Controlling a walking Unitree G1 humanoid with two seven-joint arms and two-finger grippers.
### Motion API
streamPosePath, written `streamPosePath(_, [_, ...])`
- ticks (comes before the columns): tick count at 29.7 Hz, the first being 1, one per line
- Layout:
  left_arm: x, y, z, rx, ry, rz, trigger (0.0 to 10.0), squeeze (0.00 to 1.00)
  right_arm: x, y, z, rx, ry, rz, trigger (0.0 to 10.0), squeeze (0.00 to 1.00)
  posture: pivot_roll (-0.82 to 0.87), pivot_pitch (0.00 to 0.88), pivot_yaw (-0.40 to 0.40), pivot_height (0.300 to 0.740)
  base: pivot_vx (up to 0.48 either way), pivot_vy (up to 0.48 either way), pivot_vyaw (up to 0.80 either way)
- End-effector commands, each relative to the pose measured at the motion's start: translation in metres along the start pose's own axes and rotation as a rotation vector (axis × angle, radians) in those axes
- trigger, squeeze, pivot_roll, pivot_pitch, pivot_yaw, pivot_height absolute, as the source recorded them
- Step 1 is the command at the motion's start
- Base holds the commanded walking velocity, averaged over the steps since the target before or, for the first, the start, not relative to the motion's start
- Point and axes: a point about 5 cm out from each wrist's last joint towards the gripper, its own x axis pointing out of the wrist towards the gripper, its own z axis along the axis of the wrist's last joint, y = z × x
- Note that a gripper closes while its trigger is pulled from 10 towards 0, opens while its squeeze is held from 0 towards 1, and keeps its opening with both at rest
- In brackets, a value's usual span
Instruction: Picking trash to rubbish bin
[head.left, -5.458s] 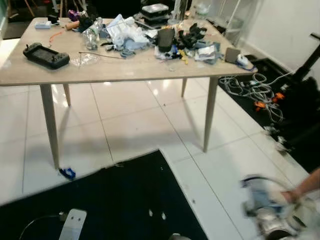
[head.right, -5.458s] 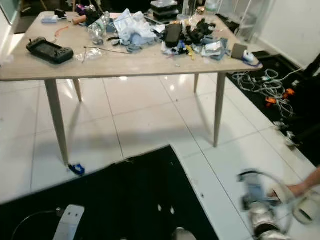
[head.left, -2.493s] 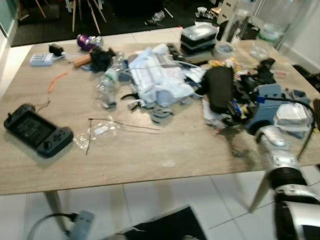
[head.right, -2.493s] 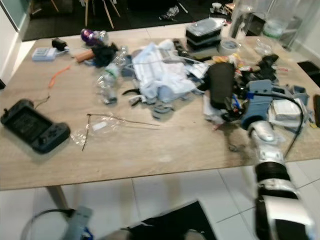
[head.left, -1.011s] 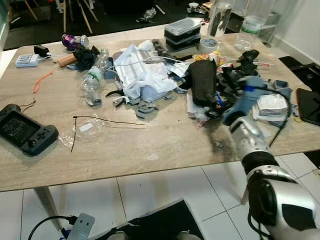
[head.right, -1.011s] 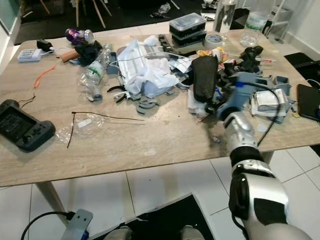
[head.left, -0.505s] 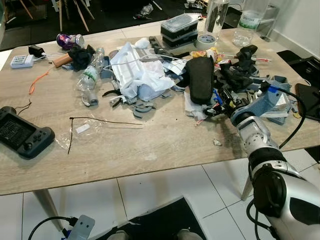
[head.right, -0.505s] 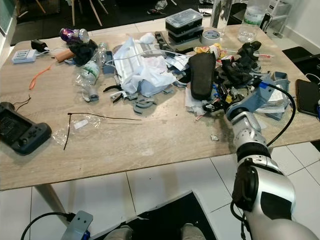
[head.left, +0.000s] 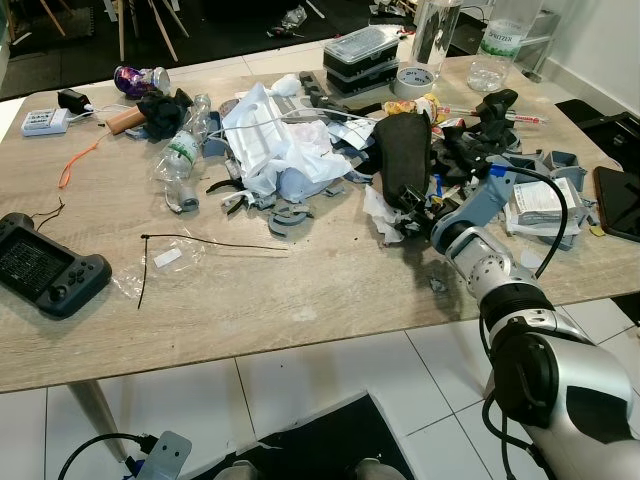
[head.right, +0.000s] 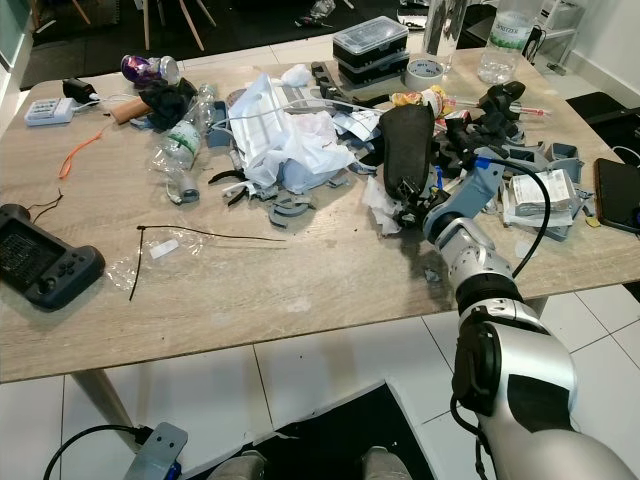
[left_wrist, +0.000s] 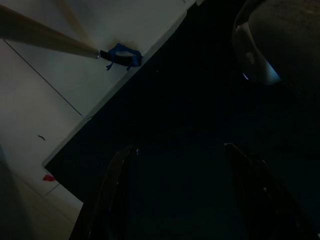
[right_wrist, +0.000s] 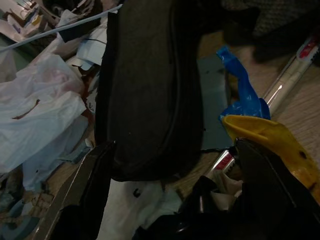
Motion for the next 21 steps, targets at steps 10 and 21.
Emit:
streamPosePath(10, [-0.001,0.004,-0.006,0.013,0.026,0.003,10.0,0.0,-0.002,-0.008,-0.002,0.045,-0.01,-0.065,0.0,0.0,0.0,0.166,0.036,0.74,0.0,0.0,0.0])
streamPosePath(21, [-0.001,0.004,-0.004,0.012,0.023,0.003,10.0,0.0,-0.001,-0.003,0.008,0.028,-0.063,-0.035,0.0,0.0,0.0,0.159,0.03,0.74,0.0,0.0,0.0])
